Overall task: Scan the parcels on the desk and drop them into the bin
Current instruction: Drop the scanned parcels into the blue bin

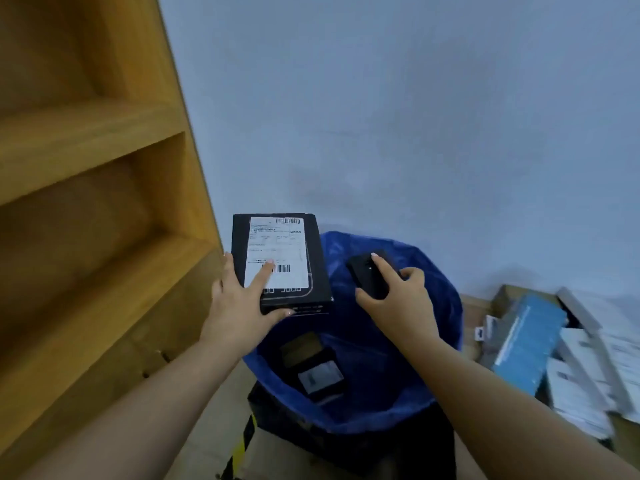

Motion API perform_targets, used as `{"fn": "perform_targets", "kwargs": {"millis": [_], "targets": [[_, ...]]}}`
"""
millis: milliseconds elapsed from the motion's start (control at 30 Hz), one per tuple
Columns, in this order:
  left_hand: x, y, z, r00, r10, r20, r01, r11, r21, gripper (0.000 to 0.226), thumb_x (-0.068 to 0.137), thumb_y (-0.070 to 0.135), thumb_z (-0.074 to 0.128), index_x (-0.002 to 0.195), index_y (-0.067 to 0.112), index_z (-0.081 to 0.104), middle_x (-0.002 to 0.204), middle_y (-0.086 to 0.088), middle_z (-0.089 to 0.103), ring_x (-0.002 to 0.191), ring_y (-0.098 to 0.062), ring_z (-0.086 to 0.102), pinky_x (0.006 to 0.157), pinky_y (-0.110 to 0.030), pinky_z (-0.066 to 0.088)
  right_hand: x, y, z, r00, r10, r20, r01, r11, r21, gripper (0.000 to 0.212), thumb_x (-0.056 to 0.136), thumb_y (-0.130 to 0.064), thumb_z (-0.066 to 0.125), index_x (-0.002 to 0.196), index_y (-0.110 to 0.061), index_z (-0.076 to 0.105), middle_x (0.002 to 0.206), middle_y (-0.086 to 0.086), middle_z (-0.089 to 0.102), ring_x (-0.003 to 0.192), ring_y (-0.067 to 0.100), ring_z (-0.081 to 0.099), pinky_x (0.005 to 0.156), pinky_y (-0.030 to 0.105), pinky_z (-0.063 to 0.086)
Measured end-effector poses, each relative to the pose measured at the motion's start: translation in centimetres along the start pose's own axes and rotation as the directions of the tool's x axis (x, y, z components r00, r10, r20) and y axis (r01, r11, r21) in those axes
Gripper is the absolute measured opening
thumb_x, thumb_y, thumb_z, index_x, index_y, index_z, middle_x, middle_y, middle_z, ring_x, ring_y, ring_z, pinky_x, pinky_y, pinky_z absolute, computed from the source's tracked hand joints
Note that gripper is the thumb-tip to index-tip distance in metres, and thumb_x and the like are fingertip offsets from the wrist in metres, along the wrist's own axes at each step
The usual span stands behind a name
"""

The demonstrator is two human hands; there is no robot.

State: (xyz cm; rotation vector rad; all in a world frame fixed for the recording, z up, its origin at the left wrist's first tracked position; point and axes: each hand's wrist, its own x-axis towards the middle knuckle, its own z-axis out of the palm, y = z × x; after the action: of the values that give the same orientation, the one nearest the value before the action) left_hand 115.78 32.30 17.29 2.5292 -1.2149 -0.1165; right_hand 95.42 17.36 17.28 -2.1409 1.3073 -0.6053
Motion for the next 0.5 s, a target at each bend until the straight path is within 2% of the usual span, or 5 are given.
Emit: {"fn": "perform_targets", "kwargs": {"millis": [167, 267, 500], "targets": [[5.2, 3.1, 5.1, 0.987, 0.121, 0.107, -0.119, 0.993, -0.029, 0.091, 0.080, 0.070, 0.060, 0.153, 0.047, 0.010, 0.159, -0.009, -0.021, 0.144, -0.037, 0.005, 0.119, -0.046, 0.019, 4.3, 4.1, 0.0, 0.993, 0.092, -0.076, -0.096, 0.994, -0.042, 0.072, 0.085, -0.055, 0.064, 0.150, -0.046, 0.035, 0.148, 0.004, 0.032, 0.124, 0.029, 0.048, 0.101, 0.045, 0.048], [7.4, 4.5, 8.3, 0.974, 0.147, 0.171, -0.140, 0.989, -0.056, 0.091, 0.081, 0.068, 0.061, 0.153, 0.048, 0.011, 0.159, -0.010, -0.024, 0.143, -0.036, 0.004, 0.117, -0.047, 0.023, 6.5, 6.4, 1.0, 0.987, 0.132, -0.087, -0.136, 0.990, -0.032, 0.072, 0.084, -0.056, 0.065, 0.150, -0.046, 0.036, 0.149, 0.003, 0.032, 0.126, 0.028, 0.047, 0.102, 0.047, 0.048], [9.8, 4.5, 15.0, 0.930, 0.132, 0.343, -0.132, 0.991, -0.025, 0.092, 0.080, 0.070, 0.060, 0.153, 0.050, 0.007, 0.158, -0.009, -0.027, 0.143, -0.032, 0.003, 0.114, -0.046, 0.030, 9.5, 10.6, 5.4, 0.963, 0.270, -0.012, -0.270, 0.958, -0.094, 0.071, 0.085, -0.056, 0.065, 0.150, -0.045, 0.037, 0.146, 0.003, 0.033, 0.123, 0.029, 0.047, 0.104, 0.045, 0.045]]}}
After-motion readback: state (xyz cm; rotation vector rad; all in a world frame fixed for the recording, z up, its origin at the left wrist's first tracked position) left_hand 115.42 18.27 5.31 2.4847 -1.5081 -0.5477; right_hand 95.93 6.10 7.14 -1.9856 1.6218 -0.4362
